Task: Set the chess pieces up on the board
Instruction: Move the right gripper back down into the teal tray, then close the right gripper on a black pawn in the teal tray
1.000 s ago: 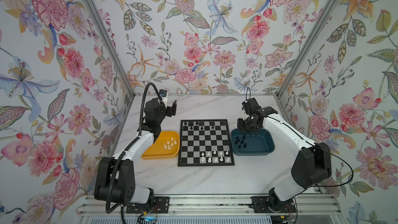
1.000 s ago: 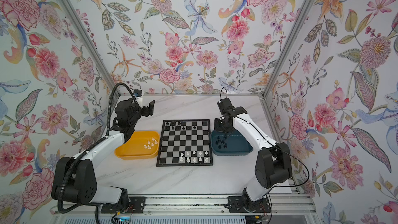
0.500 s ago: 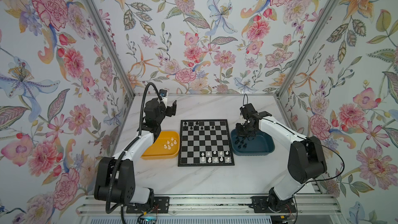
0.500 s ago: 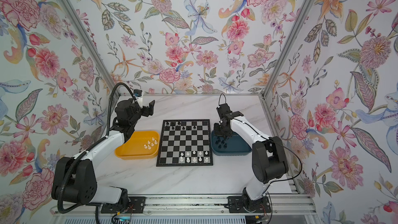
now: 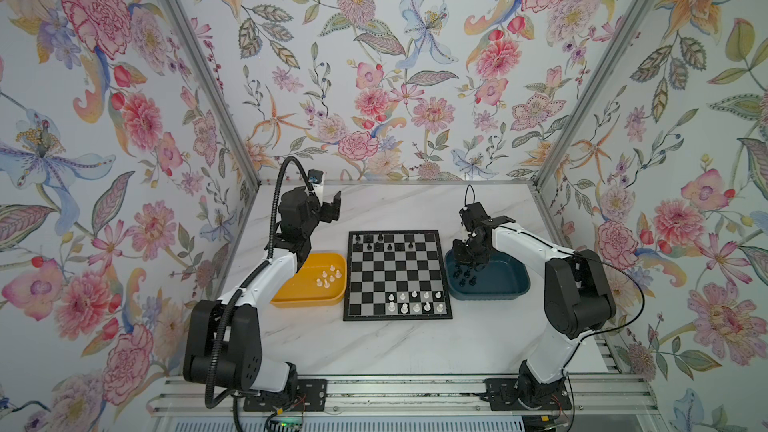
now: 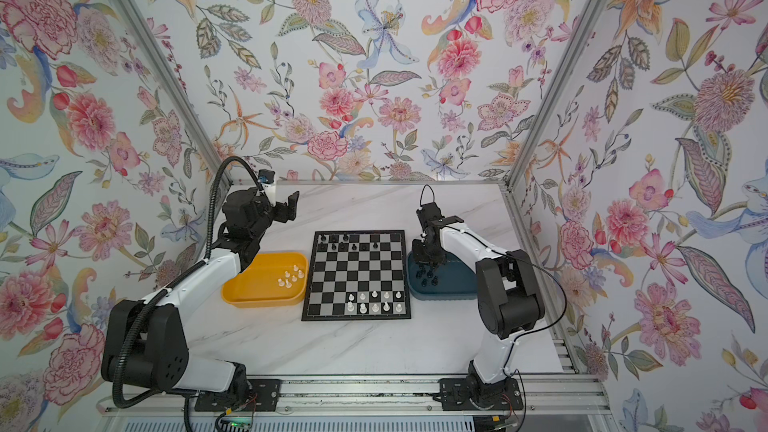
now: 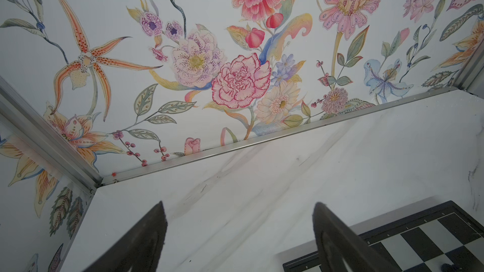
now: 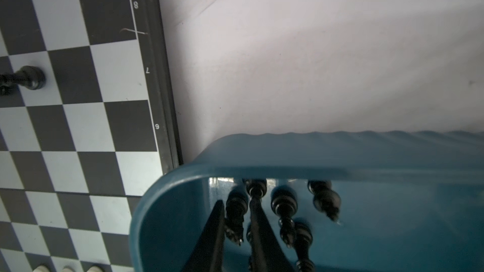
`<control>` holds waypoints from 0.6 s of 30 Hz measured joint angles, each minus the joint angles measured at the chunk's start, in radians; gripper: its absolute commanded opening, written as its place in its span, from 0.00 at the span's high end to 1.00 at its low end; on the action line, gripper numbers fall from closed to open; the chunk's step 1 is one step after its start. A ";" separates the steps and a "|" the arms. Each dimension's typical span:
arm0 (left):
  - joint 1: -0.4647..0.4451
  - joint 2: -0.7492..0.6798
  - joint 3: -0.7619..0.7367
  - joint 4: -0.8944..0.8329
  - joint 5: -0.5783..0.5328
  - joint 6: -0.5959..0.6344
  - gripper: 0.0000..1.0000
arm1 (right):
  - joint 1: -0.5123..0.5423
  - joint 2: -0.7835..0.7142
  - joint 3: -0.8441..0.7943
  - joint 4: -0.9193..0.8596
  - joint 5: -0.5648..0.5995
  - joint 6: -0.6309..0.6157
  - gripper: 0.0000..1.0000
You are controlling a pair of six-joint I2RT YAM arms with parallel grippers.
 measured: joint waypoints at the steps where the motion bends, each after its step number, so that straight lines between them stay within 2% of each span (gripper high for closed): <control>1: 0.000 0.000 0.000 -0.002 0.000 0.000 0.11 | 0.000 0.006 0.000 0.004 0.001 0.000 0.79; 18: 0.000 0.002 0.001 -0.010 0.000 0.000 0.11 | -0.001 0.069 0.008 0.011 0.022 0.000 0.80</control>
